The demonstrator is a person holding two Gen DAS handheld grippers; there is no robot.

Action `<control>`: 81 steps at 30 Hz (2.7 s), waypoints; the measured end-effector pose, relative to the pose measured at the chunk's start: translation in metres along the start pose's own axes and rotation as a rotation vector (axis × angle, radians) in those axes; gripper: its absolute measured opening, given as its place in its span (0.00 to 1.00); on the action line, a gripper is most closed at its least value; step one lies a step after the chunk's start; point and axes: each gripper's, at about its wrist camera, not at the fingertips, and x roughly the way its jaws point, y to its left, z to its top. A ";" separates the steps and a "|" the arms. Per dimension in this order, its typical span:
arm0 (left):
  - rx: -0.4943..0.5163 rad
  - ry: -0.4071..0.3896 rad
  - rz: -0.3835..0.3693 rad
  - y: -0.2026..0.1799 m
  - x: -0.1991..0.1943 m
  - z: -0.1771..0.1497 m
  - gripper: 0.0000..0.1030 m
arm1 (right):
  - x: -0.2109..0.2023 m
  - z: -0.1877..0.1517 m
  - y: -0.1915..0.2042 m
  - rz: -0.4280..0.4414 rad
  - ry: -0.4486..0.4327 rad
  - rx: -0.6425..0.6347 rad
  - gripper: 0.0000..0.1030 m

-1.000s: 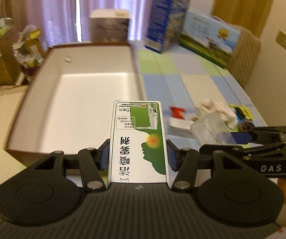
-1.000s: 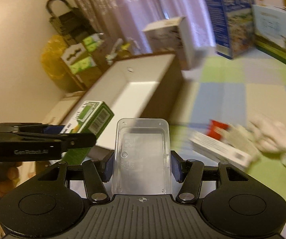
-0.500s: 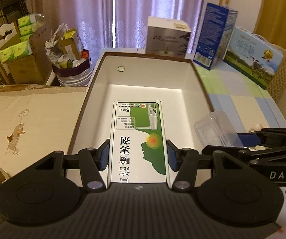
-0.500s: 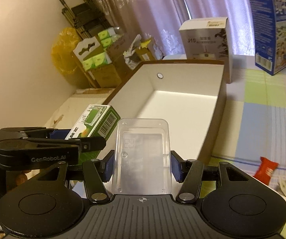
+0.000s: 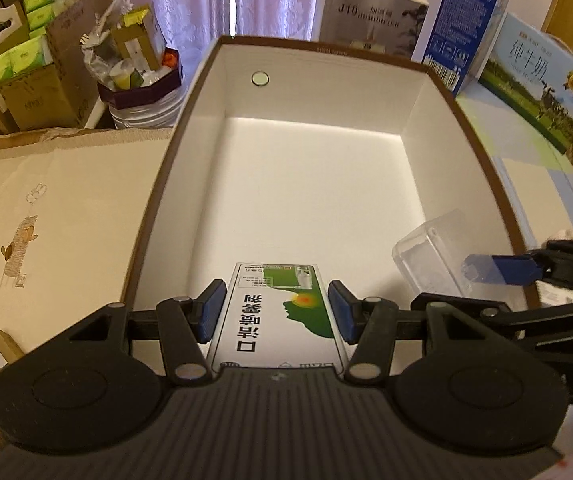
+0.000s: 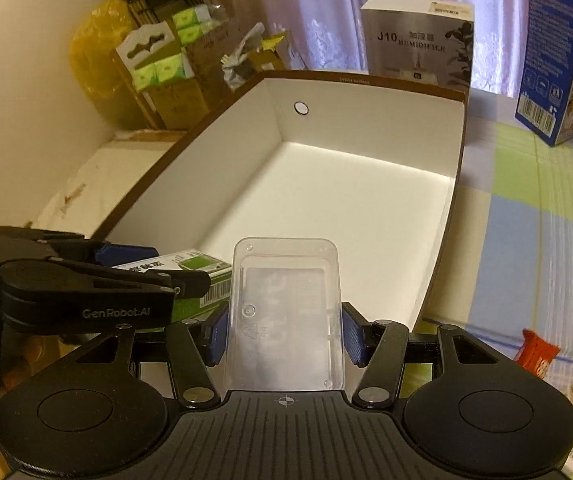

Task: Organize objects
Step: 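Lower both held items into the brown box and open both tools, then withdraw both open tools from the brown box back over the table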

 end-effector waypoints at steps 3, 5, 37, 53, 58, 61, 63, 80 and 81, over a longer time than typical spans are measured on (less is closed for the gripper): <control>-0.003 0.000 -0.013 0.001 0.008 0.002 0.50 | 0.004 0.003 0.001 -0.017 0.010 -0.013 0.52; 0.003 0.005 -0.016 0.000 0.014 0.004 0.50 | 0.007 0.005 0.001 -0.026 0.017 -0.023 0.52; 0.029 0.035 -0.014 -0.005 0.008 0.000 0.64 | -0.002 0.002 0.000 -0.032 0.013 -0.084 0.63; 0.020 -0.035 0.013 -0.011 -0.046 -0.013 0.83 | -0.057 -0.020 0.004 0.045 -0.082 -0.022 0.66; 0.009 -0.048 0.020 -0.018 -0.065 -0.020 0.83 | -0.075 -0.029 -0.001 0.051 -0.096 0.011 0.66; 0.008 -0.048 0.018 -0.025 -0.073 -0.025 0.83 | -0.084 -0.037 -0.004 0.051 -0.100 0.023 0.66; 0.009 -0.048 0.011 -0.030 -0.078 -0.030 0.83 | -0.090 -0.042 -0.007 0.048 -0.096 0.031 0.66; 0.019 0.025 -0.041 -0.089 -0.085 -0.070 0.84 | -0.137 -0.095 -0.050 0.028 -0.062 0.085 0.66; 0.018 0.027 -0.040 -0.092 -0.085 -0.071 0.84 | -0.141 -0.099 -0.054 0.027 -0.061 0.087 0.66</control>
